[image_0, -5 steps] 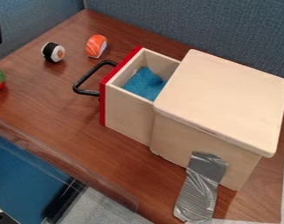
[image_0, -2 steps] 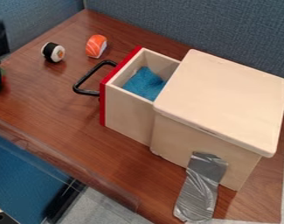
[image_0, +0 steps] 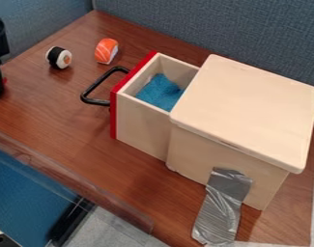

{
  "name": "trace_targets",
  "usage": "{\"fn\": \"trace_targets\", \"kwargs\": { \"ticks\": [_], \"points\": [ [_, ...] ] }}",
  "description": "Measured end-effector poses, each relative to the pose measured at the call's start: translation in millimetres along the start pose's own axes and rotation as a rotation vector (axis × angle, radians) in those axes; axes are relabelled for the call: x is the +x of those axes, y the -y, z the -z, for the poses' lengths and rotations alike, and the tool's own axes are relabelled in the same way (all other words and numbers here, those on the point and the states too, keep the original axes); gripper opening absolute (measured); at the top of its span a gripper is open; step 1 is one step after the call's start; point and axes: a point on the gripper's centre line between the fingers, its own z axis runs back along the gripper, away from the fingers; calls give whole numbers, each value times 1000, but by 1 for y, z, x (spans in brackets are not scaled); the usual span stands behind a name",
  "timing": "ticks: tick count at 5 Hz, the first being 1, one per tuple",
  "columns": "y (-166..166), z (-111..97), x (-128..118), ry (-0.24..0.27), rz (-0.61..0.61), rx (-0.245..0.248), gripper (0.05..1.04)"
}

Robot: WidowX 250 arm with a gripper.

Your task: Put red object into drawer

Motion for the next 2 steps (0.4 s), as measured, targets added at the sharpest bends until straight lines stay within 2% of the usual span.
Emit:
{"fn": "trace_targets", "kwargs": {
  "ticks": [1,2],
  "points": [
    [5,-7,2,27,-15,-69,795],
    [1,-42,8,96,-64,-109,795]
  ]
}}
